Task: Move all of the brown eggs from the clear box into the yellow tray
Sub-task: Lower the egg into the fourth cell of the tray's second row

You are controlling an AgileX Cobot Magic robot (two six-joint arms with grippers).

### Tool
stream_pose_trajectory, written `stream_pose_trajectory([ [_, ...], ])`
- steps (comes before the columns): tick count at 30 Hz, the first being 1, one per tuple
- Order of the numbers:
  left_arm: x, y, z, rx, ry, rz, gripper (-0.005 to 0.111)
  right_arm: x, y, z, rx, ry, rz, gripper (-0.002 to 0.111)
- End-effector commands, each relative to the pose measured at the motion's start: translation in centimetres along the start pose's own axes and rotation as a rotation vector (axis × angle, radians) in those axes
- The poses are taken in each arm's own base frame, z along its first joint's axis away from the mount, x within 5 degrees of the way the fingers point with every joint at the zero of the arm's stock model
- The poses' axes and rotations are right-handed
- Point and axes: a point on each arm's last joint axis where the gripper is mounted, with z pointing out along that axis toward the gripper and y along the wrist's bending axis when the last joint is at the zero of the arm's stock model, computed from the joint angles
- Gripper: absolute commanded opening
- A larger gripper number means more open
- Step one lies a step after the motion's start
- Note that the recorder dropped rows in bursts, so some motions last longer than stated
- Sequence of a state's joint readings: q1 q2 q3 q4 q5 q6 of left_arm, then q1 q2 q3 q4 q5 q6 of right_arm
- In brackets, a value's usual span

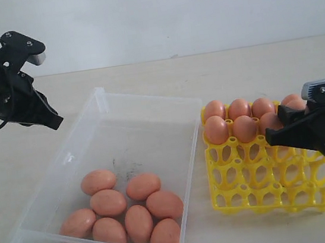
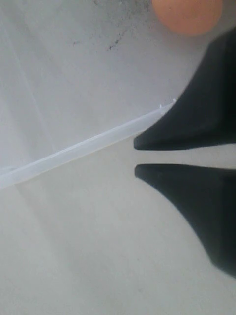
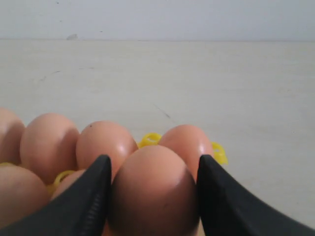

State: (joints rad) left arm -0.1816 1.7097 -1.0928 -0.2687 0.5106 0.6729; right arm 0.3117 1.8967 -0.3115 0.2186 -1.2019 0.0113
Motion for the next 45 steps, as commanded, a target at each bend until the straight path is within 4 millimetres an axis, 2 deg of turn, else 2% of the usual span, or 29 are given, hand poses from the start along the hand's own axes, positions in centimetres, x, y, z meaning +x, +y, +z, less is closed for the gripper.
stream_pose_trajectory([
  [1,-0.02,0.05,-0.22,-0.006,-0.010,-0.002,0.008,-0.28,-0.07,0.15,0.004,-0.024,0.000,0.000],
  [12,-0.01,0.04,-0.22,-0.005,-0.009,-0.002,0.008,-1.09,-0.12,1.05,0.036,-0.060,-0.022,0.000],
  [37,-0.01,0.04,-0.22,-0.005,-0.009,-0.004,0.008,-0.37,-0.41,1.09,0.068,0.022,-0.005,0.000],
  [39,-0.01,0.04,-0.22,-0.005,-0.009,-0.004,0.008,-0.37,-0.41,1.09,0.068,0.022,-0.005,0.001],
  [42,-0.01,0.04,-0.22,-0.005,-0.009,-0.006,0.008,-0.36,-0.41,1.09,0.068,0.022,-0.005,0.010],
  [45,-0.01,0.04,-0.22,-0.005,-0.009,-0.006,0.008,-0.33,-0.39,1.09,0.066,0.026,-0.006,0.026],
])
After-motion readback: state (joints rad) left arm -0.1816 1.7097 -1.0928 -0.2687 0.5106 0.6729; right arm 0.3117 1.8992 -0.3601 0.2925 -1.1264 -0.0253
